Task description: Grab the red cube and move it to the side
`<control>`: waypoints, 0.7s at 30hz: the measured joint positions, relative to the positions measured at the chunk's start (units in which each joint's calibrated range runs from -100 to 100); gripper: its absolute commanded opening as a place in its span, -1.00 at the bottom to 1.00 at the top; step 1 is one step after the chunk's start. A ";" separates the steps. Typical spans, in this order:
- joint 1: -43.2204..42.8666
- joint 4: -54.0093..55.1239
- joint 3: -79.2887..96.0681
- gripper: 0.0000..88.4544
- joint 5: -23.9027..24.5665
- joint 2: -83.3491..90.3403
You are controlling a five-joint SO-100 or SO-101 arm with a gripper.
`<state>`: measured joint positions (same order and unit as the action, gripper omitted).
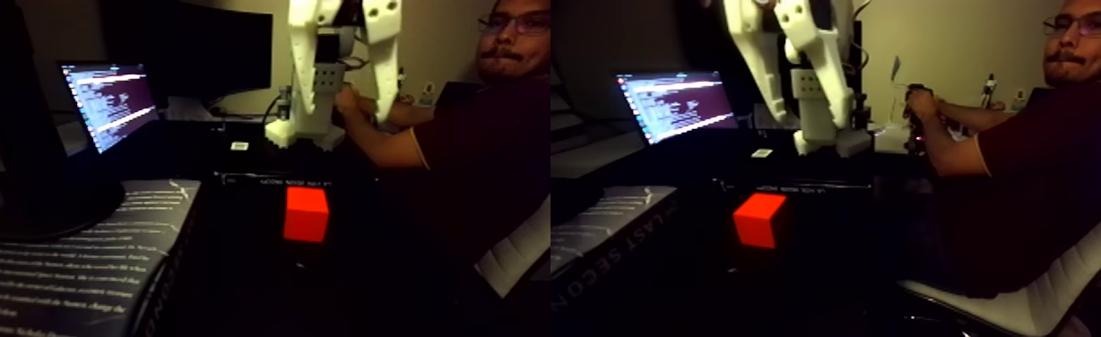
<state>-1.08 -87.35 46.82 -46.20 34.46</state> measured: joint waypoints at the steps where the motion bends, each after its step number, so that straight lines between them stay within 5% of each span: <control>1: 0.00 0.00 0.00 -0.29 0.00 -0.42; 21: 2.24 7.92 -7.08 -0.29 0.00 -15.65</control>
<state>1.16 -79.44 39.75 -46.20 18.81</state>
